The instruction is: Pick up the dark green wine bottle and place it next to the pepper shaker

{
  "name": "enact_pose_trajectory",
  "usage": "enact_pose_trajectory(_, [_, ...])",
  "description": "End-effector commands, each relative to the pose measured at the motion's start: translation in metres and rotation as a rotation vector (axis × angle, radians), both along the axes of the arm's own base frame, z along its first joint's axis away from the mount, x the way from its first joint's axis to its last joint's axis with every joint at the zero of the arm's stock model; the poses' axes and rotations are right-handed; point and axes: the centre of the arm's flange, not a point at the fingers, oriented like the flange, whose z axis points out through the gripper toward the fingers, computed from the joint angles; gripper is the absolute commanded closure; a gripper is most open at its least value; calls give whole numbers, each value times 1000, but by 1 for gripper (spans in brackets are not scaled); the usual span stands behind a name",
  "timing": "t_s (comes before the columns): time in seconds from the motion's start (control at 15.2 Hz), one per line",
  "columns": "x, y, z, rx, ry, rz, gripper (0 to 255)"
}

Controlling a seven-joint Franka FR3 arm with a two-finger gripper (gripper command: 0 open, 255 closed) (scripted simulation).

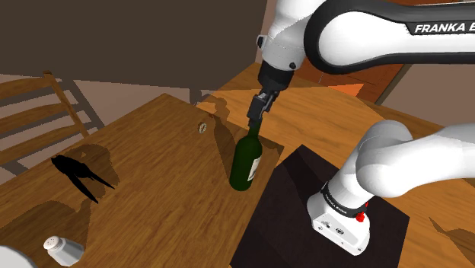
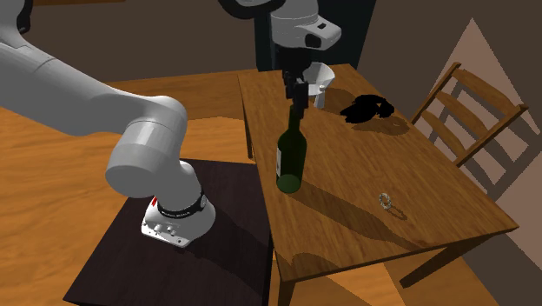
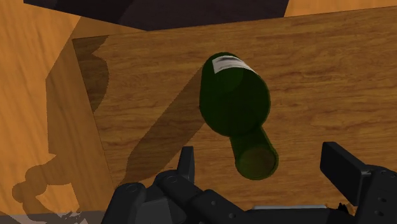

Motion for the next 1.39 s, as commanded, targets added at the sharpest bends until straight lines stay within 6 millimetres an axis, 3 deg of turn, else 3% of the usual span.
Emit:
enact_pose_trajectory(0.0, [0,0,-11,1,-1,0,0])
enact_pose_trajectory(0.2, [1,1,-29,1,-1,0,0])
enact_pose_trajectory(0.73, [1,1,-29,1,0,0,0])
enact_pose_trajectory(0.79, [1,1,-29,1,0,0,255])
enact_pose_trajectory(1.32, [1,1,-29,1,0,0,255])
